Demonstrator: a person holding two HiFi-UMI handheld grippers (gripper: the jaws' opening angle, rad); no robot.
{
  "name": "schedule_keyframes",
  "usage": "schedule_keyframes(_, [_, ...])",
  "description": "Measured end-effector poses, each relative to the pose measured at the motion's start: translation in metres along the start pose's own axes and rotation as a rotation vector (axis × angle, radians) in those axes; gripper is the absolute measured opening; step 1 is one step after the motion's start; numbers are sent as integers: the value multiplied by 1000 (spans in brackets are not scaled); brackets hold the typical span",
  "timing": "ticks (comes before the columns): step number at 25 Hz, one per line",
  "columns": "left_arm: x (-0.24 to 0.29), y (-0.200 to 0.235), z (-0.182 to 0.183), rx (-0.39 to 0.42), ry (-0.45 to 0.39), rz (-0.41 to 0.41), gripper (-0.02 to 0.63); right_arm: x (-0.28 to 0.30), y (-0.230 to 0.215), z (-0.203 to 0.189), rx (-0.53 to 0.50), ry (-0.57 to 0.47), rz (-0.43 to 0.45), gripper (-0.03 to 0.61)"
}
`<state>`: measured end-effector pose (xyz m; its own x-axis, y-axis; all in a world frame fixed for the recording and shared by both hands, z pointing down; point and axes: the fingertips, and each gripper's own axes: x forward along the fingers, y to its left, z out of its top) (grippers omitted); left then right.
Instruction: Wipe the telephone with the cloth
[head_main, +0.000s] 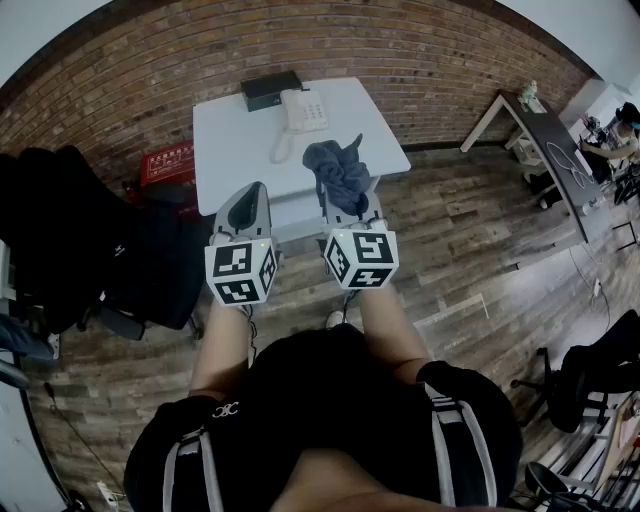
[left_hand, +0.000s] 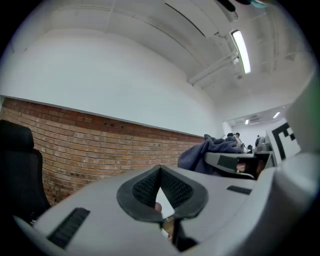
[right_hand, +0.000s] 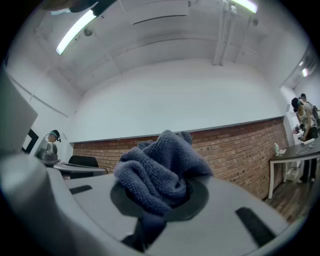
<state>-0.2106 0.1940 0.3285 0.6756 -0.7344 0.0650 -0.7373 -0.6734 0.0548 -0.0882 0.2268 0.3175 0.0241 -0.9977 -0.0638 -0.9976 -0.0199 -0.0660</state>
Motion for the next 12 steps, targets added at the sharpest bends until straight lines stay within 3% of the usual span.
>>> schedule_keyframes(12, [21,-8,-6,35,11,15,-5,12,-13,-9,33,-11,31,35])
